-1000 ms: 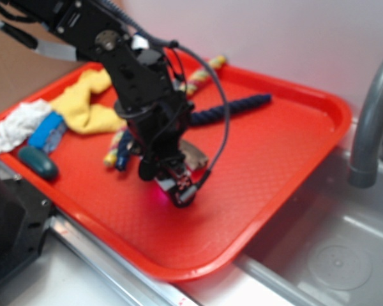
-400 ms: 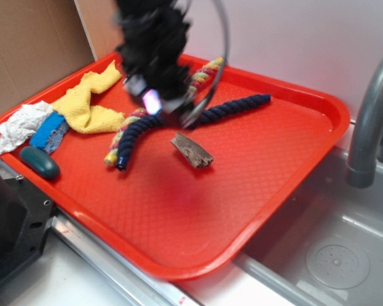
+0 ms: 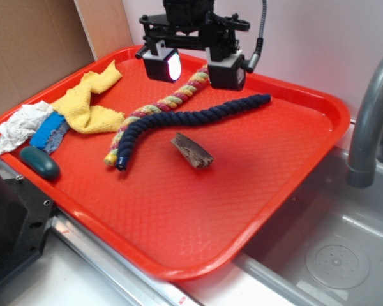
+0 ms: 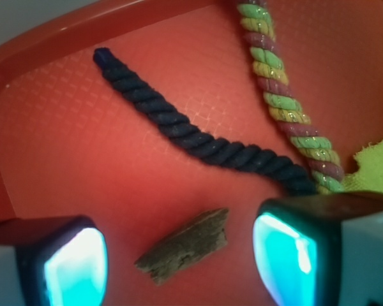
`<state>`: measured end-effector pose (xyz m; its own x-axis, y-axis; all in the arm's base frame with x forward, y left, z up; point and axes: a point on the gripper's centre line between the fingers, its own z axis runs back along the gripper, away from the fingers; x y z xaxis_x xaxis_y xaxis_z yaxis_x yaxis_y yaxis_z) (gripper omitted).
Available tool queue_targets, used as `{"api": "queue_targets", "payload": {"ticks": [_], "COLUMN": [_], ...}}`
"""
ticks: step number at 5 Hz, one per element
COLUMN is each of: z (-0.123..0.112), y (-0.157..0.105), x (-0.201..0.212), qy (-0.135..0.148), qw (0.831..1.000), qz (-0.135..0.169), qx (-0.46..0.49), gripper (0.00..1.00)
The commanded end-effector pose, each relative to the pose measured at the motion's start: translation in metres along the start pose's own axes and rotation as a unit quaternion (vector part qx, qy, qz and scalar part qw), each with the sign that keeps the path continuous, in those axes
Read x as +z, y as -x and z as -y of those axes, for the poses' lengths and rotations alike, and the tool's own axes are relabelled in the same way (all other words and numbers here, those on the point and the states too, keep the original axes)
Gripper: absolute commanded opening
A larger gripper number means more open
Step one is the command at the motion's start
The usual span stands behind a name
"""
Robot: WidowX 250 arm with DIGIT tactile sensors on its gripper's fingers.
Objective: Grab the wood chip.
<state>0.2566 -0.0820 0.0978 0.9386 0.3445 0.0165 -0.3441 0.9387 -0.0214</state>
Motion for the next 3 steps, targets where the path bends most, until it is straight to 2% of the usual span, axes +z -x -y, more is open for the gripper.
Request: {"api": "queue_targets", "payload": {"ticks": [1,2,3], "z": [-0.003,0.001,0.006], "y": [-0.008,0.018,0.036], "x": [0.013,-0.002,-0.007], "qy": [0.016,-0.031,-0.075], "qw": [1.000,0.990,0.963], "qz": [0.021,0.057,0.072], "qx": [0.005,0.128,0.248], "gripper": [1.00,1.00,1.00]}}
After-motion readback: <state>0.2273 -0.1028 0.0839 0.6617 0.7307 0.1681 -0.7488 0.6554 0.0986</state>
